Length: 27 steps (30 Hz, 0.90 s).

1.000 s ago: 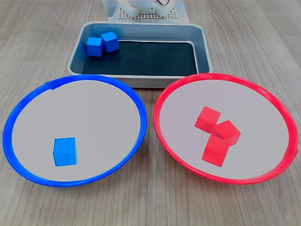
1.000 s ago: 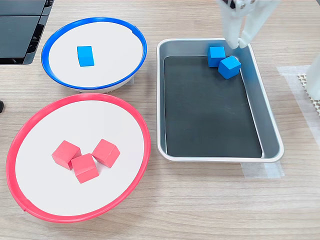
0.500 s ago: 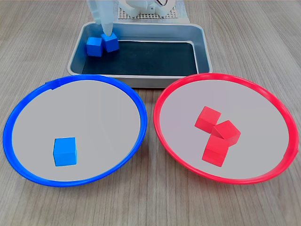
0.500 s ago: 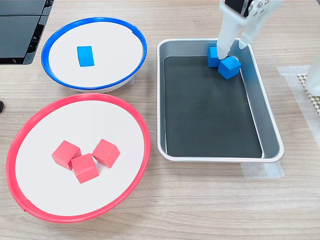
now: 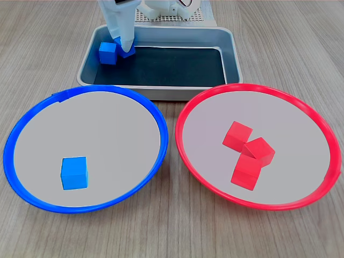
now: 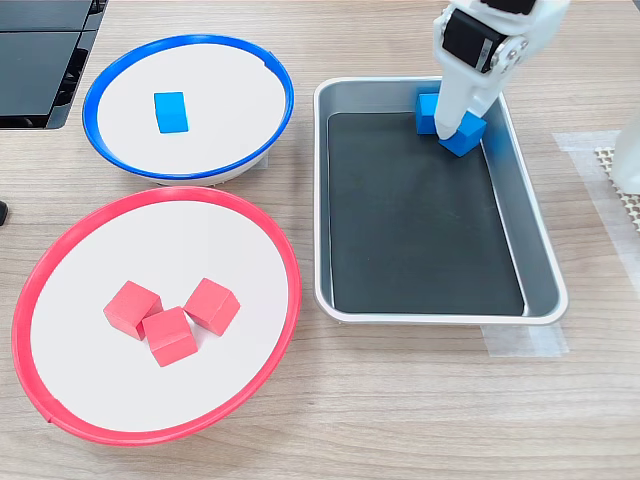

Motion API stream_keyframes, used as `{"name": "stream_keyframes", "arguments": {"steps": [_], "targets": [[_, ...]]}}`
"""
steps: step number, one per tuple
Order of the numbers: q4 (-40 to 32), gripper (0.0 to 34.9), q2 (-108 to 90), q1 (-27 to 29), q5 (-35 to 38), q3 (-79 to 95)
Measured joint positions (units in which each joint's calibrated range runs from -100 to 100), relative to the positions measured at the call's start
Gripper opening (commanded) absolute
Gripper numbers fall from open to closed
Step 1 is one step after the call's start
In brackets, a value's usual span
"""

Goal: Move six blocks from tray to matching dishes

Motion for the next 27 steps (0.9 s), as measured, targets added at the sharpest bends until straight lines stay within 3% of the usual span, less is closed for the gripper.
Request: {"name": "stream_keyframes", "arguments": {"steps": [4,5,9,11,16,17,19,22,24,25,26,27], "targets": [[5.06,0.1,0.94,-2.92,-2.39,-6.53],[10.52,0.1,3.15,-7.43,-6.45,-16.24],[13.21,0.1,6.48,-10.09,-12.8,-28.49],[13.54,0.1,15.35,-13.45,-20.71,-43.74],[11.26,0.2,32.14,-13.81,-32.63,-66.52],[10.2,2.5,35.21,-14.34,-33.65,-69.33],[7.42,13.6,40.66,-14.51,-34.97,-72.96],[4.57,19.5,44.25,-13.81,-34.87,-73.77],[3.83,17.3,44.42,-13.89,-34.63,-73.68],[3.67,11.9,44.33,-14.25,-34.53,-72.5],[3.67,3.6,44.16,-14.42,-34.48,-71.96],[3.67,0.3,43.22,-14.42,-34.48,-69.6]]}}
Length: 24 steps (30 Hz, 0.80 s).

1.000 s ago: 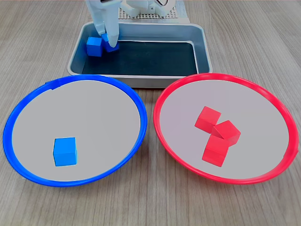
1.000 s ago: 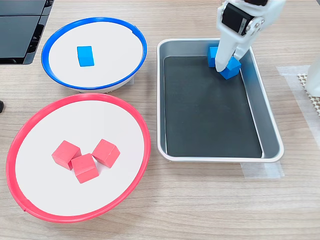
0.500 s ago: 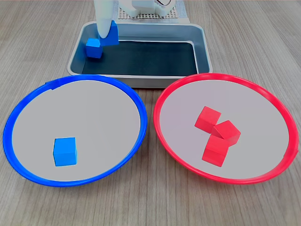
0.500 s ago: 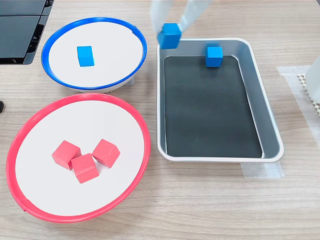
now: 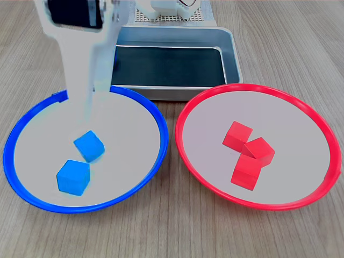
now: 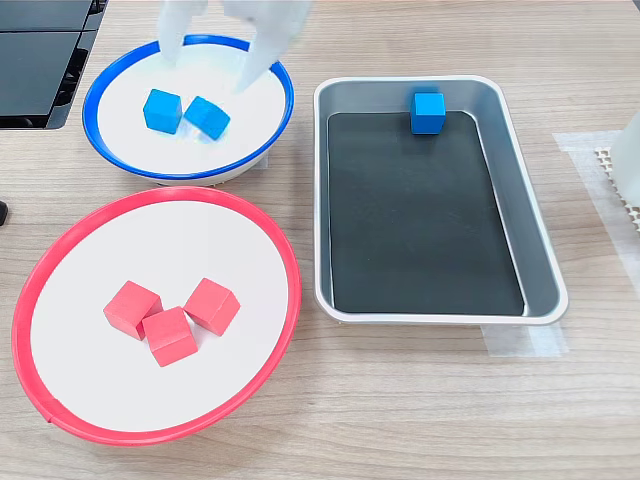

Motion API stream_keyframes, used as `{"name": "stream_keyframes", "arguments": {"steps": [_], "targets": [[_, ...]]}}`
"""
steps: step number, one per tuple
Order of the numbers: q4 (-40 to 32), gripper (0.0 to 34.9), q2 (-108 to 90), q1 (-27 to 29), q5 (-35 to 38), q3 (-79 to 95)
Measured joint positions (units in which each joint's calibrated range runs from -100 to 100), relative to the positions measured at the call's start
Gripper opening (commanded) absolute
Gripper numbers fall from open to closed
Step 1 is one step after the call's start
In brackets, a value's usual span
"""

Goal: Move six blocks from tray to matching dishes

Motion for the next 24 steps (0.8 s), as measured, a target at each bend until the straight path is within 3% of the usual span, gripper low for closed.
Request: {"name": "stream_keyframes", "arguments": {"steps": [7,8,10,11,13,16,24], "targets": [[7.83,0.2,-17.99,4.78,1.95,19.42],[8.73,2.9,-29.07,8.94,2.88,32.94],[8.89,10.1,-31.8,9.91,3.32,37.39],[7.59,15.4,-34.7,11.24,4.54,41.56],[5.87,19.5,-38.62,14.07,5.91,48.09],[2.53,20.6,-40.15,14.78,7.33,56.44],[0.0,17.3,-41.09,17.61,11.82,63.97]]}}
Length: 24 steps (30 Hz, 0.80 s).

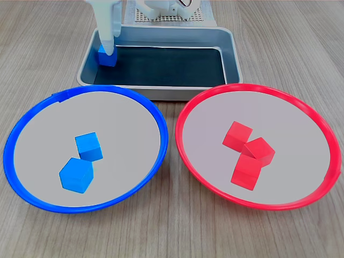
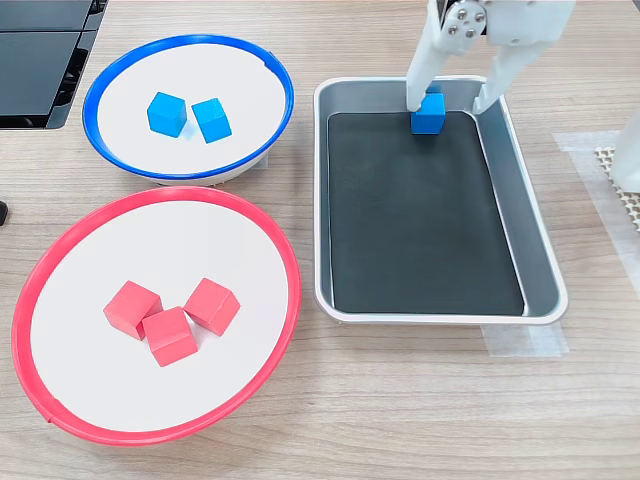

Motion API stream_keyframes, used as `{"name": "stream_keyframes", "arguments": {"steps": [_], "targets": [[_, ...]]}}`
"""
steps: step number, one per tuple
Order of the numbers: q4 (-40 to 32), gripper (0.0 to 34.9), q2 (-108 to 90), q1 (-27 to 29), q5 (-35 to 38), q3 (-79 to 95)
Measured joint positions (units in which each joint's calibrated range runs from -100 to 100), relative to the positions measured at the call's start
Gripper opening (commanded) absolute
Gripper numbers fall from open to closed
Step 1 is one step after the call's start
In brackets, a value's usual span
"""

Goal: Move six blocks from tray to matching dishes

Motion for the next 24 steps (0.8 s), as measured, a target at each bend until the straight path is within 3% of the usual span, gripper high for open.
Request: {"name": "stream_keyframes", "arguments": {"steps": [10,13,14,17,20,24], "targets": [[-5.3,13.0,1.96,1.06,2.93,1.0],[-6.53,1.5,3.67,1.68,3.71,1.0],[-7.5,0.3,4.35,1.5,4.05,0.91],[-8.08,0.2,4.69,1.24,4.25,-0.09],[-8.56,0.2,4.86,-2.74,3.76,-3.54],[-3.1,0.2,7.33,-11.06,-0.05,-13.79]]}}
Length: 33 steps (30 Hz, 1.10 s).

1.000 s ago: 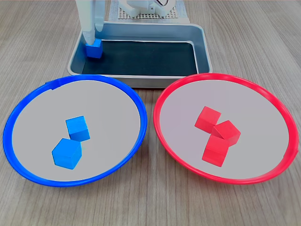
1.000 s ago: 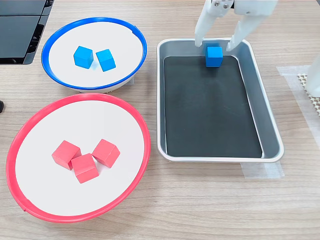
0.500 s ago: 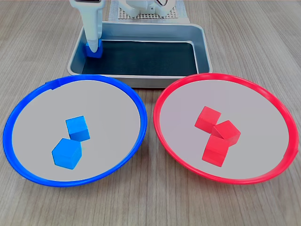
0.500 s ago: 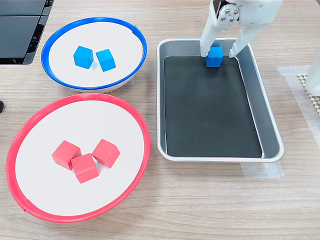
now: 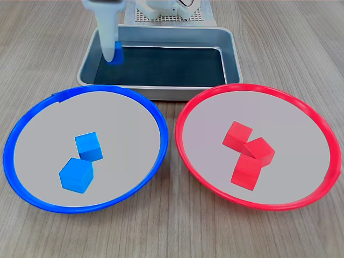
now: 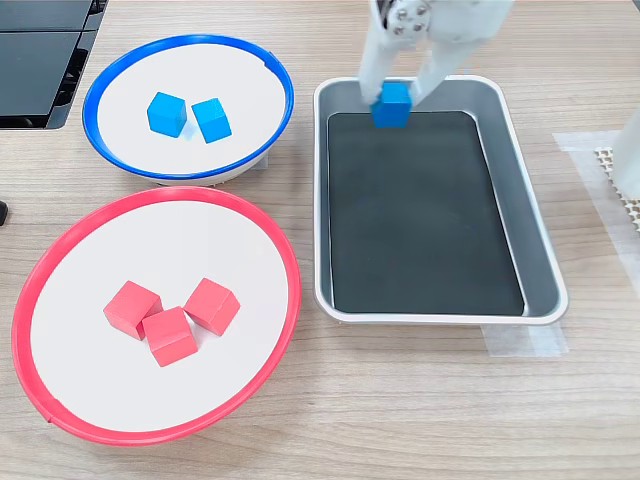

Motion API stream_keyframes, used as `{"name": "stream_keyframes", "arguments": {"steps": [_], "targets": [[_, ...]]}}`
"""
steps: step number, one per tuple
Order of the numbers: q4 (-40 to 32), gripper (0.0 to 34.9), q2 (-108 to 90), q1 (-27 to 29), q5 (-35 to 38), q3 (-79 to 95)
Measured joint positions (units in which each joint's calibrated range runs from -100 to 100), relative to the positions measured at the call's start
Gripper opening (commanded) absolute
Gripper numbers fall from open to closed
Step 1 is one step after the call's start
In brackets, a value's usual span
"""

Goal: Move six blocks from tray to matching dishes

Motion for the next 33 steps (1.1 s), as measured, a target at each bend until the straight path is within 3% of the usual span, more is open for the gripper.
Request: {"name": "stream_keyframes", "arguments": {"steps": [2,8,13,15,16,18,22,25,29,33], "targets": [[3.18,0.2,4.01,-6.55,-4.35,-12.89],[4.16,1.4,17.14,-10.27,-12.31,-37.84],[1.22,18.1,27.37,-10.35,-12.26,-43.65],[-0.24,22.4,28.3,-10.62,-11.48,-43.38],[-1.22,22.8,28.56,-10.27,-10.84,-43.01],[-1.71,20.6,28.64,-9.65,-10.16,-42.2],[-2.53,0.3,26.26,-9.73,-9.52,-38.66],[-6.77,0.2,18.93,-9.73,-9.47,-31.94],[-25.2,0.1,-2.81,-14.25,-13.92,-8.53],[-37.36,0.1,-24.21,-17.96,-14.8,14.25]]}}
